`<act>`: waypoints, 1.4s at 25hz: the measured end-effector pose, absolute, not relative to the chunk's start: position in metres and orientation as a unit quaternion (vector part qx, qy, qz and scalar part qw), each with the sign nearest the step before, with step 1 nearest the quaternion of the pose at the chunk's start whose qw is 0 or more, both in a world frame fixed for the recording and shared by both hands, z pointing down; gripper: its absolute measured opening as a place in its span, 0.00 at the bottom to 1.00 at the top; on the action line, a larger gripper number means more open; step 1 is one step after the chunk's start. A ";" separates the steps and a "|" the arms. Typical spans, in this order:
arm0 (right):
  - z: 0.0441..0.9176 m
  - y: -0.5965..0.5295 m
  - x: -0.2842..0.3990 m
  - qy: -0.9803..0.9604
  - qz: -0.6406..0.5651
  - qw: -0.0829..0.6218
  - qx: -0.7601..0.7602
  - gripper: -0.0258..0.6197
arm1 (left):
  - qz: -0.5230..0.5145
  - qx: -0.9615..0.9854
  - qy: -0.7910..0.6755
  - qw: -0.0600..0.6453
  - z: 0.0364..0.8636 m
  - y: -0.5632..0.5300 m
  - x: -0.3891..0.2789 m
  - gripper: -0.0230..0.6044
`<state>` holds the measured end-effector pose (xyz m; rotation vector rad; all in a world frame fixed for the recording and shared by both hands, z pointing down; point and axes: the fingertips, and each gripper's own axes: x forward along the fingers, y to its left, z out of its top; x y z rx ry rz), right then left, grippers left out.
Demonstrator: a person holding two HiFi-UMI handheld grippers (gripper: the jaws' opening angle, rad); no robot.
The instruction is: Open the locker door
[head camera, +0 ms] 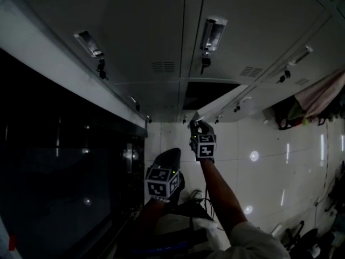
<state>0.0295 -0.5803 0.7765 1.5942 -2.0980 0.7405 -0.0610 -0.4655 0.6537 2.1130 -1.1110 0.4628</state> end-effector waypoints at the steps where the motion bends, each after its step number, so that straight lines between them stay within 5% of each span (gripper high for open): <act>1: 0.777 -0.574 0.033 -0.749 0.266 0.205 0.571 0.27 | 0.178 0.816 -0.426 0.347 0.652 -0.462 -0.059 0.03; 10: 0.779 -0.511 0.074 -0.726 0.290 0.243 0.574 0.29 | 0.184 0.828 -0.406 0.341 0.643 -0.428 -0.031 0.03; 17: 0.775 -0.470 0.106 -0.716 0.333 0.239 0.565 0.15 | 0.184 0.840 -0.384 0.335 0.636 -0.400 0.001 0.03; 35: 0.772 -0.427 0.235 -0.648 0.350 0.226 0.638 0.14 | 0.197 0.853 -0.355 0.329 0.631 -0.369 0.060 0.03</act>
